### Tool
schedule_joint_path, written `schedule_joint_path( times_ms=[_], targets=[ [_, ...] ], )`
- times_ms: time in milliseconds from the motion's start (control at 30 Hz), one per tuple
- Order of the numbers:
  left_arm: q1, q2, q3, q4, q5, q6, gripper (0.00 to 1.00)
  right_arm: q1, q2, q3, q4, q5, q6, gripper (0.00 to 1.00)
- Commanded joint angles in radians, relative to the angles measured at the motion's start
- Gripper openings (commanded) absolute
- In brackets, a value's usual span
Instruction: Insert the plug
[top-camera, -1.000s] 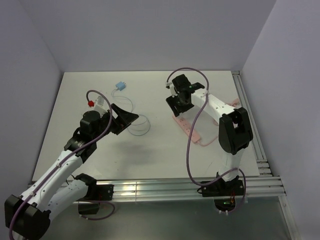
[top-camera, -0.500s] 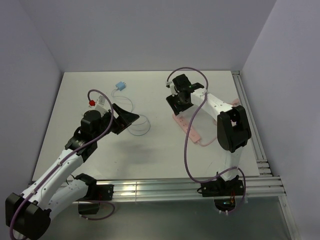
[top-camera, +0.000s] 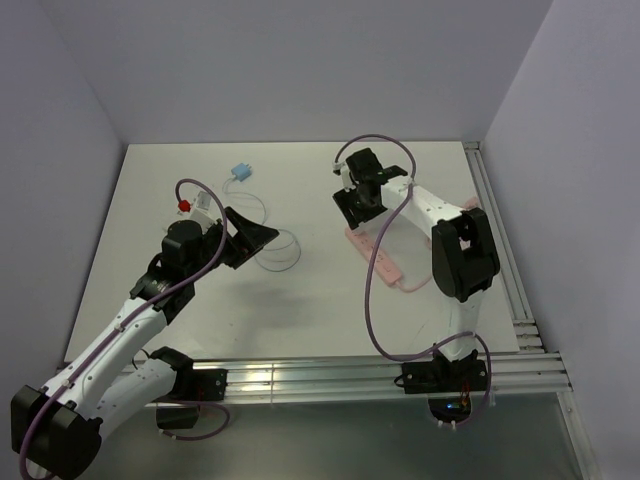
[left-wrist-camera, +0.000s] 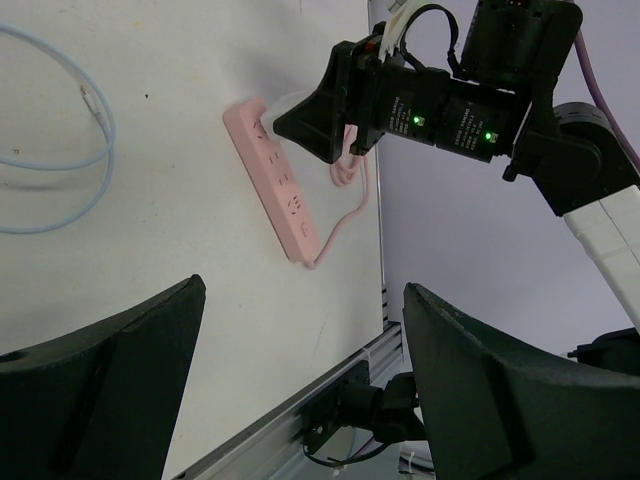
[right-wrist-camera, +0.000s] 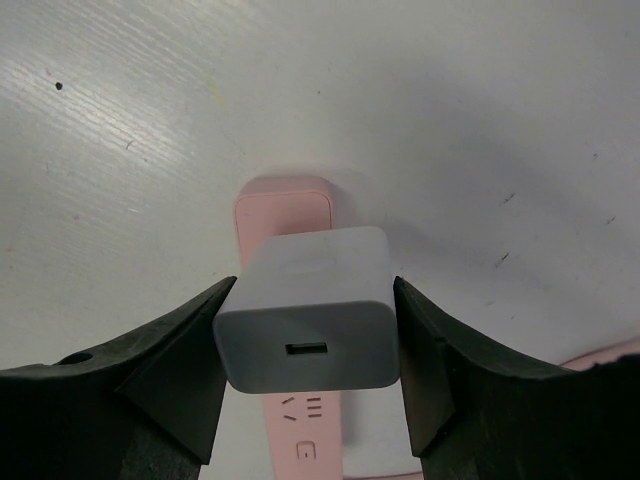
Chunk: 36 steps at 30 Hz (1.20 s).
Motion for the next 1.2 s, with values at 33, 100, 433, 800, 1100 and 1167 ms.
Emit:
schedule_joint_path(
  times_ms=[33, 100, 433, 800, 1100, 1167],
  targets=[
    [0.002, -0.01, 0.007, 0.032, 0.01, 0.022, 0.85, -0.011, 0.014, 0.037, 0.038, -0.027, 0.006, 0.0],
    [0.003, -0.01, 0.007, 0.032, 0.008, 0.022, 0.85, -0.011, 0.023, 0.037, 0.036, -0.029, 0.008, 0.0],
    [0.003, -0.002, 0.009, 0.034, 0.023, 0.026, 0.85, -0.04, 0.083, 0.06, -0.07, -0.081, 0.032, 0.0],
    [0.003, -0.013, 0.009, 0.02, 0.026, 0.036, 0.85, -0.086, -0.041, -0.273, 0.119, -0.071, 0.049, 0.0],
    [0.003, -0.008, 0.006, 0.024, 0.036, 0.027, 0.84, -0.072, -0.015, -0.223, 0.116, -0.001, 0.103, 0.0],
    [0.003, -0.016, 0.006, 0.023, 0.034, 0.026, 0.84, -0.054, 0.023, -0.163, 0.065, 0.029, 0.106, 0.0]
  ],
)
